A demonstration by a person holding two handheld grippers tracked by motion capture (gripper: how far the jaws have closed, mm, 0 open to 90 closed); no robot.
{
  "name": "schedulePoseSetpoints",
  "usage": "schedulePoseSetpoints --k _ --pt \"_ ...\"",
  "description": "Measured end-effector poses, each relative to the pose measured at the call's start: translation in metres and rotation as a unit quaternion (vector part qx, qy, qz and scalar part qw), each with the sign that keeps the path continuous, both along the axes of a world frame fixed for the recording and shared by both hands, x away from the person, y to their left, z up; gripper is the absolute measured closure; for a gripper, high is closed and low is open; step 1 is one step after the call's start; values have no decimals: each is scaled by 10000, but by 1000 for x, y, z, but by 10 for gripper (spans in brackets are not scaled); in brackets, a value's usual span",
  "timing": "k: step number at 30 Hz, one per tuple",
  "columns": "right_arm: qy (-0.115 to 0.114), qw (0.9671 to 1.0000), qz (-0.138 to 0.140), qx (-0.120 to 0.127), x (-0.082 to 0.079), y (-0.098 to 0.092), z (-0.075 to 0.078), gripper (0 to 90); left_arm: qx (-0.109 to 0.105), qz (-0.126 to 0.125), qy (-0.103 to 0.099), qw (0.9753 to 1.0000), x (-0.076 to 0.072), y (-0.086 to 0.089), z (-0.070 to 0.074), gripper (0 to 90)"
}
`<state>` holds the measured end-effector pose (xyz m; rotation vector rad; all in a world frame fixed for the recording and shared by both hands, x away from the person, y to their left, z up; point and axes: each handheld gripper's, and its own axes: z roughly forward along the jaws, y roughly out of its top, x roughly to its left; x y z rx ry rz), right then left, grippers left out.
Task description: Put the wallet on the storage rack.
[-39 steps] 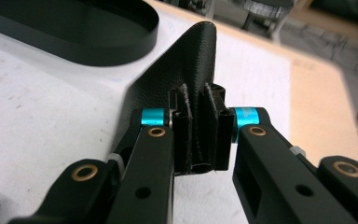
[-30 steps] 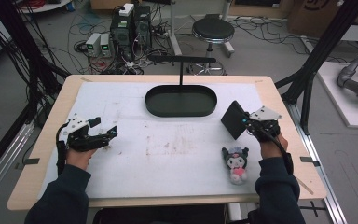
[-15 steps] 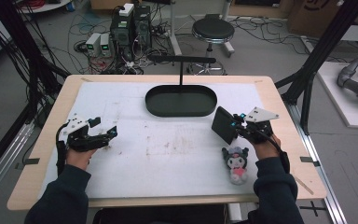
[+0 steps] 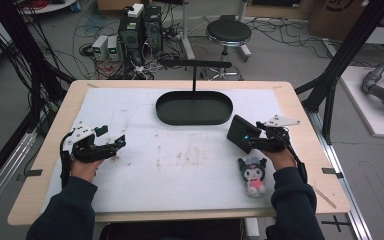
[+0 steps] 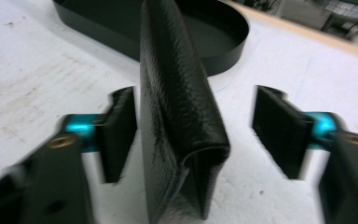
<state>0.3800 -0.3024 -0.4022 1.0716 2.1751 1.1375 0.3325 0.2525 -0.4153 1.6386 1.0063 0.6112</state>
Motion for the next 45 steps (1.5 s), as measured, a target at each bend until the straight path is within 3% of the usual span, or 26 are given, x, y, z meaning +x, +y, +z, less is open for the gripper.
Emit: schedulePoseSetpoints --k 1,2,3,8,11,14,16,21,23,24,30,36,40,43,45 --pt "143 9998 142 92 0 0 1 704 0 2 5 10000 0 0 0 189" --pt "143 9998 142 92 0 0 1 704 -3 7 -6 10000 0 1 0 189" --pt "201 9995 180 145 0 -1 3 761 -7 13 4 10000 0 1 0 189" --pt "150 9997 -4 208 3 -1 16 782 -18 20 -5 10000 0 2 0 189" --pt "-38 9996 -49 278 5 3 34 783 -38 11 -13 10000 1 2 0 189" --pt "-184 9994 -27 282 8 13 52 783 -45 3 -23 10000 1 2 0 190" --pt "-293 9992 18 280 14 29 68 783 -63 20 -32 10000 1 3 1 189" --pt "-236 9992 -21 333 28 50 75 782 -87 -6 -68 9999 0 4 2 190" --pt "-186 9993 7 338 35 61 76 783 -106 -12 -69 9999 0 4 2 189" --pt "-155 9996 32 219 41 73 76 783 -112 -23 -74 9999 1 4 2 190" --pt "-107 9998 -54 -167 60 97 71 783 -129 -38 -60 9999 1 4 1 189" --pt "-18 9975 -552 -435 91 112 56 783 -173 -30 -64 9998 2 5 1 189" --pt "-19 9956 -830 -443 107 120 45 783 -180 -50 -56 9998 3 5 0 189" --pt "-22 9918 -1030 -763 119 130 32 783 -183 -56 -59 9998 3 5 0 189" --pt "-55 9902 -1126 -825 123 134 25 782 -191 -34 -68 9998 2 6 0 190"
